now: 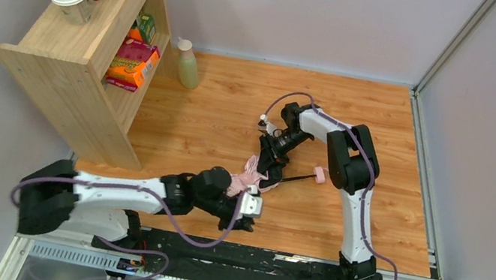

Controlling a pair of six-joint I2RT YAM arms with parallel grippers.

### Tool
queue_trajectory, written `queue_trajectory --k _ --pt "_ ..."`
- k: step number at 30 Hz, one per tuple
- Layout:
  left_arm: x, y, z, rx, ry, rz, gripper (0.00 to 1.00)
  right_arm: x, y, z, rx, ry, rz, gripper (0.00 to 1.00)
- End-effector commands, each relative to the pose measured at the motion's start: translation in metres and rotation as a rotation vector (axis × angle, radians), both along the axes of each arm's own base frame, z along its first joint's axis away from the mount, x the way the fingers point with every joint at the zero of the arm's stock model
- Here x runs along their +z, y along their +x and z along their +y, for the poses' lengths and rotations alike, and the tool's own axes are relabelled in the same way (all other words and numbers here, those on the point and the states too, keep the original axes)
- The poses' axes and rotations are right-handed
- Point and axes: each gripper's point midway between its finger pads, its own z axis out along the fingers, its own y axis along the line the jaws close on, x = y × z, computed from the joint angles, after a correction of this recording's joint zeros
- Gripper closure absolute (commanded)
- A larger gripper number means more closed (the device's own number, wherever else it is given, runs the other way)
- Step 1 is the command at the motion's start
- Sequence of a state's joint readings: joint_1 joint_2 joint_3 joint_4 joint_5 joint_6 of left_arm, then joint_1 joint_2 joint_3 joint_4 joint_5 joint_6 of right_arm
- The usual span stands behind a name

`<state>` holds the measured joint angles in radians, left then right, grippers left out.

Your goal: Put away the umbrella

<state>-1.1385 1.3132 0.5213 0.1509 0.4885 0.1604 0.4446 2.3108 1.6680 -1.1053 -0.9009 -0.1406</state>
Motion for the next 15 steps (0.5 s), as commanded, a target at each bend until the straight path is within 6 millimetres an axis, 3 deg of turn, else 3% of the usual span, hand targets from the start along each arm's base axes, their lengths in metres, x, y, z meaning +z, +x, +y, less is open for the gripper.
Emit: queue_trajectory --k 1,2,3,4,5,8,12,15 --pt "0.137 0.013 0.009 0.163 -0.328 -0.059 0.66 -0.018 0.041 -0.007 -0.016 -0.091 -0.305 1.00" --pt "0.157 0.026 0.015 0.237 -0.372 -0.067 0.64 -0.018 0.043 -0.006 -0.038 -0.095 -0.326 1.00" --pt "0.172 0.027 0.026 0.273 -0.399 -0.056 0.60 -0.013 0.046 -0.002 -0.052 -0.076 -0.361 1.00" --pt "0.180 0.039 0.035 0.352 -0.385 -0.069 0.58 -0.006 0.046 0.000 -0.064 -0.058 -0.390 1.00" --pt "0.178 0.042 0.045 0.406 -0.341 -0.052 0.56 0.001 0.049 0.005 -0.080 -0.028 -0.440 1.00" --pt "0.185 0.078 0.081 0.701 -0.225 -0.047 0.57 0.019 0.044 0.012 -0.095 0.061 -0.530 1.00" --pt "0.174 0.105 0.113 1.009 -0.171 0.030 0.53 0.037 0.039 0.019 -0.134 0.096 -0.590 1.00" --pt "0.151 0.117 0.131 1.244 -0.208 0.160 0.48 0.074 0.028 0.034 -0.154 0.246 -0.690 1.00"
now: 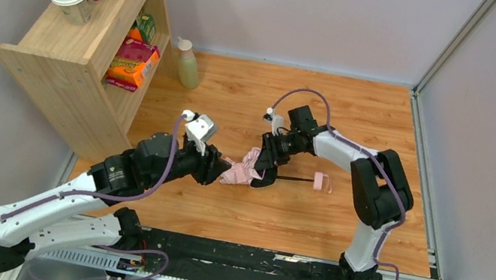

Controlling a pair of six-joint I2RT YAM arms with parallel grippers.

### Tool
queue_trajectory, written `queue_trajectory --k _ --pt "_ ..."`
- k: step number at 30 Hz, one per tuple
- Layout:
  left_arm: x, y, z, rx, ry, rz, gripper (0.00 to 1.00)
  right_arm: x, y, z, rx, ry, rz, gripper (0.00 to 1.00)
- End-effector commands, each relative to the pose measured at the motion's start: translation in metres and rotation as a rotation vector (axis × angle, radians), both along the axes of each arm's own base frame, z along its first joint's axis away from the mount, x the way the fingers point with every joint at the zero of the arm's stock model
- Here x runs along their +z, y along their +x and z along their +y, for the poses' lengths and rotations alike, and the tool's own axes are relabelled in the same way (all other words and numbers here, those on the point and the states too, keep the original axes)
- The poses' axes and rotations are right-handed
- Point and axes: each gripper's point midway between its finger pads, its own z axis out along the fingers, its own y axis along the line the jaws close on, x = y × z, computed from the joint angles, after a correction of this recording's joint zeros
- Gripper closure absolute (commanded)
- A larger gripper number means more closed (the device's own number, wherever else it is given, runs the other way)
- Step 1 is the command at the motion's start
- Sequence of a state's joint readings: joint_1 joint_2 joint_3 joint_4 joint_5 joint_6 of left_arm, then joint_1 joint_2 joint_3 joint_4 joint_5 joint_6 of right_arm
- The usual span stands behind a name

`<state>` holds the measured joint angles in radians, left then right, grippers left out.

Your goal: Put away the umbrella

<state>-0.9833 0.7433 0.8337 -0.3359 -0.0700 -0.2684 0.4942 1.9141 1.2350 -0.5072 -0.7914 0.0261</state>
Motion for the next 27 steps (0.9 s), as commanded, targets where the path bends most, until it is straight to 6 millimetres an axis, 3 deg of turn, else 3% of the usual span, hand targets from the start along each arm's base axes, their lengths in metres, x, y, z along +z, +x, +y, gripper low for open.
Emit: queue_trajectory --k 1,5,8,9,10,11,12,13,14,21,27 --pt "-0.070 0.024 0.053 0.445 -0.001 0.281 0.43 0.053 0.020 0.022 -0.065 0.168 -0.290 1.00" --pt "-0.063 0.028 0.048 0.506 -0.241 0.374 0.33 0.082 -0.002 0.026 -0.028 0.287 -0.339 1.00" --pt "-0.060 0.034 0.048 0.549 -0.392 0.395 0.32 0.104 -0.015 0.032 -0.016 0.384 -0.330 1.00" --pt "-0.045 0.037 0.043 0.534 -0.495 0.387 0.32 0.111 -0.019 0.032 -0.017 0.402 -0.329 1.00" --pt "-0.052 0.038 0.043 0.545 -0.531 0.400 0.31 0.115 -0.023 0.033 -0.018 0.433 -0.323 1.00" --pt "-0.043 0.040 0.040 0.540 -0.628 0.413 0.31 0.122 -0.027 0.033 -0.025 0.459 -0.321 1.00" --pt "-0.054 0.041 0.039 0.545 -0.651 0.426 0.31 0.127 -0.031 0.033 -0.033 0.481 -0.320 1.00" --pt "-0.047 0.043 0.036 0.541 -0.739 0.450 0.31 0.131 -0.034 0.032 -0.045 0.501 -0.305 1.00" --pt "-0.059 0.043 0.036 0.553 -0.742 0.470 0.31 0.136 -0.036 0.031 -0.053 0.512 -0.305 1.00" --pt "-0.054 0.046 0.018 0.491 -0.828 0.503 0.30 0.182 -0.055 0.029 -0.051 0.639 -0.312 1.00" --pt "-0.031 0.049 0.007 0.386 -0.902 0.401 0.30 0.208 -0.075 0.030 -0.006 0.691 -0.301 1.00"
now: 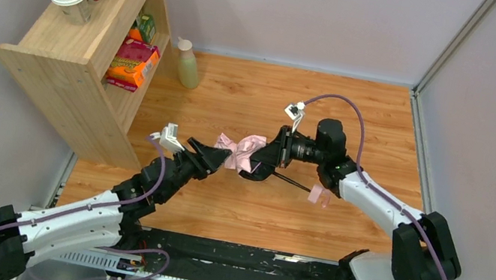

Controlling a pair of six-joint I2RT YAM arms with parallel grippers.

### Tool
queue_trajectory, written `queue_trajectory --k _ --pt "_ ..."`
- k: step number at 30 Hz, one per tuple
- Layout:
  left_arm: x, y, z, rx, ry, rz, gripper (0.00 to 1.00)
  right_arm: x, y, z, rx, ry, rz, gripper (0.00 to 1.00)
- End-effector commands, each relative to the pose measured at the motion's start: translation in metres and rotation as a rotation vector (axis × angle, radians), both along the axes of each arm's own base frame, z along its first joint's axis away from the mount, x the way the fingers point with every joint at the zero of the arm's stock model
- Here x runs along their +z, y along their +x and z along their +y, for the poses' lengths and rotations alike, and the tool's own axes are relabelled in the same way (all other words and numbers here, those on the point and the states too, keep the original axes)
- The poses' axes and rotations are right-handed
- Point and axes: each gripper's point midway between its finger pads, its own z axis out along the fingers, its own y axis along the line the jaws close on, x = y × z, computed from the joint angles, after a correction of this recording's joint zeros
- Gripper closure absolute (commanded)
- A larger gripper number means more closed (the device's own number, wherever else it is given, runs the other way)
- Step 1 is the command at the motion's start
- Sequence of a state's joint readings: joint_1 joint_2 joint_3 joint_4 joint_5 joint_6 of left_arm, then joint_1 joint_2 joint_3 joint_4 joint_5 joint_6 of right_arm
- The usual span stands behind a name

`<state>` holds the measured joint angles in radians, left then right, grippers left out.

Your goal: Put away the umbrella

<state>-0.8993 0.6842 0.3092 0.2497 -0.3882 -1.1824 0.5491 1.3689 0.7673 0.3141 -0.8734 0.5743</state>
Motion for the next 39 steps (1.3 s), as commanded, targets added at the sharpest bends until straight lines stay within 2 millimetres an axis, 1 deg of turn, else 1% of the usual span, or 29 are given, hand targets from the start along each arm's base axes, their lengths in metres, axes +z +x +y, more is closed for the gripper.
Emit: queue_trajectory --k 1,2,6,7,8,9,10,11,13,14,15,16,17,18,20,22,25,26,27,29,30,31,32,33,35,36,37,38,39 --pt "0.060 -0.005 -0.016 -0.082 -0.160 -0.224 0.30 0.060 -0.030 0.007 0.118 0.147 -0.085 1.00" --pt "0.065 -0.006 -0.019 -0.097 -0.162 -0.236 0.30 0.062 -0.033 0.005 0.117 0.155 -0.087 1.00" --pt "0.053 -0.016 -0.023 -0.146 -0.173 -0.164 0.29 0.067 -0.040 -0.002 0.095 0.153 -0.099 1.00" --pt "0.055 -0.019 -0.019 -0.150 -0.194 -0.163 0.29 0.071 -0.041 -0.004 0.085 0.156 -0.112 1.00" --pt "0.047 -0.021 -0.018 -0.150 -0.179 -0.137 0.29 0.073 -0.043 -0.006 0.077 0.161 -0.122 1.00" --pt "0.049 -0.025 -0.013 -0.147 -0.204 -0.124 0.29 0.075 -0.045 -0.007 0.072 0.164 -0.126 1.00" --pt "0.040 -0.024 -0.010 -0.129 -0.182 -0.086 0.29 0.077 -0.046 -0.009 0.067 0.166 -0.126 1.00" --pt "0.045 -0.026 -0.006 -0.123 -0.200 -0.088 0.29 0.079 -0.047 -0.009 0.070 0.169 -0.125 1.00" --pt "0.047 -0.027 -0.002 -0.115 -0.208 -0.088 0.29 0.084 -0.048 -0.010 0.066 0.179 -0.129 1.00" --pt "0.055 -0.028 -0.004 -0.125 -0.240 -0.110 0.29 0.086 -0.049 -0.010 0.064 0.183 -0.131 1.00" --pt "0.056 -0.028 -0.007 -0.138 -0.249 -0.119 0.29 0.088 -0.049 -0.011 0.063 0.186 -0.132 1.00" --pt "0.069 -0.031 -0.010 -0.166 -0.288 -0.165 0.29 0.091 -0.050 -0.010 0.066 0.191 -0.129 1.00" --pt "0.066 -0.029 -0.016 -0.176 -0.276 -0.163 0.29 0.093 -0.050 -0.010 0.070 0.198 -0.122 1.00" --pt "0.078 -0.033 -0.019 -0.205 -0.308 -0.194 0.29 0.095 -0.051 -0.009 0.076 0.207 -0.118 1.00" --pt "0.077 -0.031 -0.028 -0.228 -0.294 -0.197 0.28 0.100 -0.050 -0.009 0.075 0.218 -0.117 1.00" --pt "0.069 -0.030 -0.031 -0.227 -0.281 -0.163 0.28 0.104 -0.051 -0.010 0.070 0.216 -0.113 1.00" --pt "0.064 -0.030 -0.021 -0.194 -0.265 -0.142 0.28 0.106 -0.049 -0.013 0.038 0.181 -0.126 1.00" --pt "0.062 -0.032 -0.015 -0.183 -0.258 -0.130 0.28 0.108 -0.049 -0.015 0.026 0.173 -0.137 1.00" --pt "0.066 -0.032 -0.009 -0.162 -0.260 -0.138 0.28 0.110 -0.049 -0.016 0.019 0.165 -0.147 1.00" --pt "0.058 -0.034 0.004 -0.125 -0.196 -0.110 0.28 0.111 -0.049 -0.017 0.019 0.156 -0.155 1.00" --pt "0.068 -0.037 0.012 -0.115 -0.212 -0.133 0.28 0.111 -0.048 -0.017 0.010 0.148 -0.160 1.00" --pt "0.063 -0.035 0.019 -0.081 -0.189 -0.110 0.28 0.110 -0.048 -0.018 0.009 0.143 -0.165 1.00" --pt "0.067 -0.038 0.024 -0.071 -0.214 -0.104 0.27 0.110 -0.047 -0.018 0.002 0.141 -0.166 1.00" --pt "0.065 -0.037 0.027 -0.053 -0.227 -0.079 0.26 0.111 -0.046 -0.018 -0.003 0.145 -0.166 1.00" --pt "0.066 -0.039 0.026 -0.064 -0.279 -0.068 0.25 0.115 -0.045 -0.017 -0.008 0.167 -0.161 1.00" --pt "0.059 -0.038 0.023 -0.070 -0.282 -0.064 0.25 0.117 -0.044 -0.017 -0.018 0.175 -0.142 1.00" --pt "0.073 -0.039 0.019 -0.096 -0.330 -0.118 0.25 0.120 -0.044 -0.016 -0.017 0.189 -0.136 1.00" --pt "0.069 -0.040 0.015 -0.115 -0.333 -0.131 0.25 0.123 -0.043 -0.015 -0.016 0.198 -0.129 1.00" --pt "0.078 -0.040 0.013 -0.126 -0.358 -0.165 0.25 0.125 -0.042 -0.014 -0.019 0.206 -0.123 1.00"
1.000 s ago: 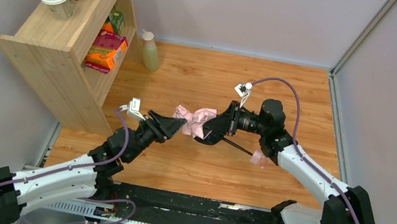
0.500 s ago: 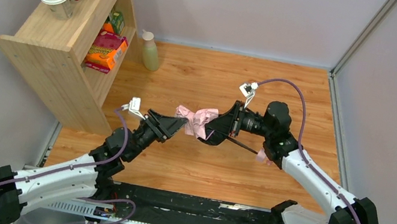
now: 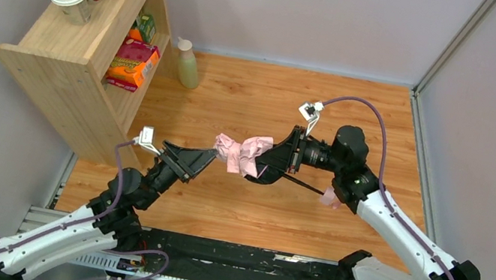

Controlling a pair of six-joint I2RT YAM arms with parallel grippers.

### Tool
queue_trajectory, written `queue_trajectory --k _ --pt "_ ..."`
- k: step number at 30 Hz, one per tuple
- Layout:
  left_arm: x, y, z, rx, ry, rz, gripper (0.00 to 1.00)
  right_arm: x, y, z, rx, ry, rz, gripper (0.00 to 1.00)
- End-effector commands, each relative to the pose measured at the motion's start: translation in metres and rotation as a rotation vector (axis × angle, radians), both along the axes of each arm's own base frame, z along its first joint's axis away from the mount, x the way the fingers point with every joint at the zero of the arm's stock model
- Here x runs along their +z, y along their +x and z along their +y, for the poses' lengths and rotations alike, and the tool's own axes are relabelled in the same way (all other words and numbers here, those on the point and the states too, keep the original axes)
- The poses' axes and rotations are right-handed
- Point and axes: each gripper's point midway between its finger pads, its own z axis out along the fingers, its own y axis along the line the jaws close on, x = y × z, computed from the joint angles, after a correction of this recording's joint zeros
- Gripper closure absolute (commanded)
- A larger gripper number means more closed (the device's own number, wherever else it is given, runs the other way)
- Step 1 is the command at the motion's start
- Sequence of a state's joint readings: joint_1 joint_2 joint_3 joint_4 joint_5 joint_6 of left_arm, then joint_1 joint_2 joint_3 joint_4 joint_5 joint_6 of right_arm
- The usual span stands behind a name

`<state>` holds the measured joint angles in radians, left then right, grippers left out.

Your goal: Put away the umbrella

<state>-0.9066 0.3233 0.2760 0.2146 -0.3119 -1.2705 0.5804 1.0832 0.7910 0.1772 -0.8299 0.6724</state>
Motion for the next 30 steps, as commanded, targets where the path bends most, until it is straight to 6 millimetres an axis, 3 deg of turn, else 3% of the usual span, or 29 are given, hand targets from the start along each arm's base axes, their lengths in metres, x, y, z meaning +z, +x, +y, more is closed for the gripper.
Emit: queue_trajectory --k 1,6,10,11,12,13,14,15,19,23,24,25,26,27,28,29,30 --pt "0.007 -0.001 -0.011 -0.044 -0.058 -0.056 0.25 0.047 0.000 0.003 0.002 0.109 -0.063 1.00" --pt "0.007 0.003 -0.012 -0.021 0.035 -0.067 0.25 0.059 0.004 -0.003 -0.052 0.104 -0.055 1.00" --pt "0.015 0.007 -0.011 0.003 0.013 -0.100 0.25 0.068 0.004 -0.005 -0.069 0.129 -0.028 1.00" --pt "0.028 0.005 -0.011 0.001 -0.022 -0.147 0.25 0.070 0.002 -0.004 -0.052 0.145 0.000 1.00" --pt "0.023 0.007 -0.015 -0.005 -0.017 -0.147 0.25 0.071 0.001 -0.002 -0.037 0.161 0.022 1.00" --pt "0.043 0.004 -0.014 -0.007 -0.076 -0.214 0.25 0.071 0.000 -0.001 -0.027 0.179 0.036 1.00" --pt "0.040 0.009 -0.021 -0.008 -0.060 -0.219 0.24 0.073 -0.003 0.000 -0.012 0.199 0.051 1.00" --pt "0.058 0.006 -0.020 -0.009 -0.098 -0.284 0.25 0.073 -0.004 0.001 0.000 0.213 0.059 1.00" --pt "0.074 0.014 -0.039 -0.022 -0.088 -0.365 0.24 0.077 -0.010 0.003 0.051 0.247 0.095 1.00" --pt "0.091 0.018 -0.031 0.046 -0.129 -0.448 0.26 0.068 -0.014 0.004 0.073 0.229 0.126 1.00" --pt "0.091 0.018 -0.028 0.060 -0.129 -0.464 0.30 0.062 -0.015 0.004 0.074 0.216 0.139 1.00" --pt "0.096 0.016 -0.024 0.082 -0.126 -0.498 0.44 0.058 -0.015 0.004 0.074 0.204 0.146 1.00" --pt "0.099 0.016 -0.024 0.088 -0.107 -0.520 0.51 0.050 -0.015 0.004 0.071 0.181 0.161 1.00" --pt "0.102 0.012 -0.025 0.088 -0.064 -0.567 0.72 0.039 -0.015 0.003 0.061 0.138 0.173 0.98" --pt "0.100 0.011 -0.032 0.063 -0.009 -0.572 0.80 0.031 -0.012 0.002 0.033 0.081 0.171 0.90" --pt "0.103 0.008 -0.028 0.077 0.046 -0.608 0.90 0.023 -0.006 -0.002 -0.017 0.004 0.152 0.75" --pt "0.095 0.013 -0.034 0.064 0.128 -0.581 0.94 0.010 -0.002 -0.009 -0.066 -0.077 0.129 0.59"
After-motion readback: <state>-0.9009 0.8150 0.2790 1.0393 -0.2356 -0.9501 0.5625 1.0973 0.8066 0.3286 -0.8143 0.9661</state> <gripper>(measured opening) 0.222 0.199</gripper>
